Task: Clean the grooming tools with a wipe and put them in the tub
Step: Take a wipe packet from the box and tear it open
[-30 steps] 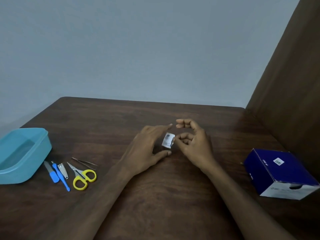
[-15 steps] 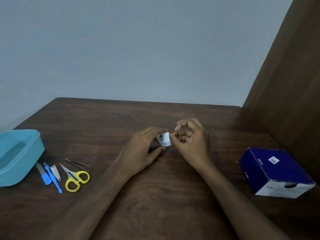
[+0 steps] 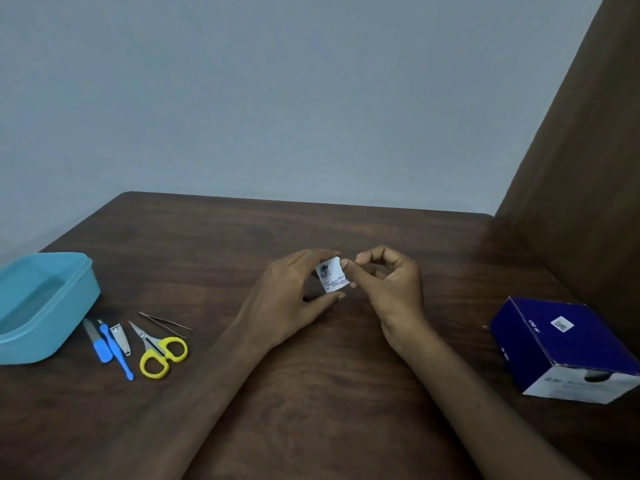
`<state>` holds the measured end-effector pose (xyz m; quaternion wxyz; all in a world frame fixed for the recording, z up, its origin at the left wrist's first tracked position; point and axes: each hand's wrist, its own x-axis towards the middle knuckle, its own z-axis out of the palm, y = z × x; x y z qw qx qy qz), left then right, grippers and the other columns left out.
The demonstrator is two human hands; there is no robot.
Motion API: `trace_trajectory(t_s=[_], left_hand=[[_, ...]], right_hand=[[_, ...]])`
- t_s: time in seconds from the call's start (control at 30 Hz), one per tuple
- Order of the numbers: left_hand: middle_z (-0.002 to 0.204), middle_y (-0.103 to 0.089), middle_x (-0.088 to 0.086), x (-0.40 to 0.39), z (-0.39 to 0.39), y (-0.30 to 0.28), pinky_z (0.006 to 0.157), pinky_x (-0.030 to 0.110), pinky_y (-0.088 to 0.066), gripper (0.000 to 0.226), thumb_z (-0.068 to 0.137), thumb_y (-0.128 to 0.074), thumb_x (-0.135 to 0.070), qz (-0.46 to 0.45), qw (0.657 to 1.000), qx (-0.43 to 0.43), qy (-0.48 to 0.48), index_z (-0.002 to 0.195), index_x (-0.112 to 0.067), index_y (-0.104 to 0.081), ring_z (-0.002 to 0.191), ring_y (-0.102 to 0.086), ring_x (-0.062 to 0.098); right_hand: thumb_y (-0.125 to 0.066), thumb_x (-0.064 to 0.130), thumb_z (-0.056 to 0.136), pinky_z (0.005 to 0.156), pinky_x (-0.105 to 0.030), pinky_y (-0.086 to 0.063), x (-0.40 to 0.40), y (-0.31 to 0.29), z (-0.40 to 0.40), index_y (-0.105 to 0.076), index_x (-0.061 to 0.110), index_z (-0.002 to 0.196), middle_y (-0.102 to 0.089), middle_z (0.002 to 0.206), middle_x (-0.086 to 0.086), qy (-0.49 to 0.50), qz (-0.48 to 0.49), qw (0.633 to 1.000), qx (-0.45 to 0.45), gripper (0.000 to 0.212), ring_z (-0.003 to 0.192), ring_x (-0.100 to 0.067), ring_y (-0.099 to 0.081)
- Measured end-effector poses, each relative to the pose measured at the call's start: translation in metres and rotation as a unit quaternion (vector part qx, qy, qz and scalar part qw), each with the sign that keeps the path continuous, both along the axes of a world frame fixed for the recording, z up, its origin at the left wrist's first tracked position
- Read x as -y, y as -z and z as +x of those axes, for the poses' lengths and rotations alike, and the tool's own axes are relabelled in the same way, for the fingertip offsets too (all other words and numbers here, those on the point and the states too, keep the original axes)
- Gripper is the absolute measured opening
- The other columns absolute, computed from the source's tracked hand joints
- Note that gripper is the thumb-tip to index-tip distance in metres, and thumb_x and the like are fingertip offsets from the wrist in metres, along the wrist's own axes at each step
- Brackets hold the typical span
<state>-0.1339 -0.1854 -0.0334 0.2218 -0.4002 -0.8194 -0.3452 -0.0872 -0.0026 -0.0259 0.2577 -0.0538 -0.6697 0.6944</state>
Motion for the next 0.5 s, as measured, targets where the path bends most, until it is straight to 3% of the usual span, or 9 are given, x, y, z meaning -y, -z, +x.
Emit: trace_trajectory(t_s=[0.13, 0.3, 0.5], left_hand=[[0.126, -0.073, -0.009, 0.0017, -0.0035, 0.001, 0.091, 0.001, -0.043, 0.049, 0.088, -0.085, -0.024, 0.006, 1.0, 0.003, 0.005, 0.134, -0.017, -0.069, 0.111, -0.066, 0.001], [0.13, -0.073, -0.008, 0.0018, -0.0015, 0.0011, 0.089, 0.002, -0.047, 0.048, 0.088, -0.086, -0.016, 0.019, 1.0, 0.012, 0.021, 0.133, -0.016, -0.07, 0.114, -0.066, 0.0], [0.132, -0.073, -0.006, 0.0033, -0.0041, 0.0026, 0.087, 0.001, -0.048, 0.048, 0.088, -0.086, -0.021, 0.047, 0.999, 0.011, 0.004, 0.133, -0.014, -0.07, 0.114, -0.067, 0.001]], right_hand=[[-0.09, 0.004, 0.08, 0.072, -0.04, -0.061, 0.0006, 0.002, -0.0004, -0.067, 0.017, 0.074, -0.074, 0.071, -0.005, 0.012, 0.067, 0.998, -0.008, 0.027, 0.067, -0.021, -0.074], [-0.089, 0.0, 0.079, 0.067, -0.029, -0.061, 0.0008, 0.0036, 0.0006, -0.069, 0.025, 0.075, -0.069, 0.085, 0.005, 0.058, 0.195, 0.976, -0.072, 0.032, 0.071, -0.012, -0.074], [-0.084, 0.009, 0.082, 0.077, -0.036, -0.063, 0.0, 0.0009, 0.0057, -0.077, 0.024, 0.083, -0.067, 0.093, 0.012, 0.082, 0.279, 0.953, -0.084, 0.016, 0.084, -0.01, -0.071]])
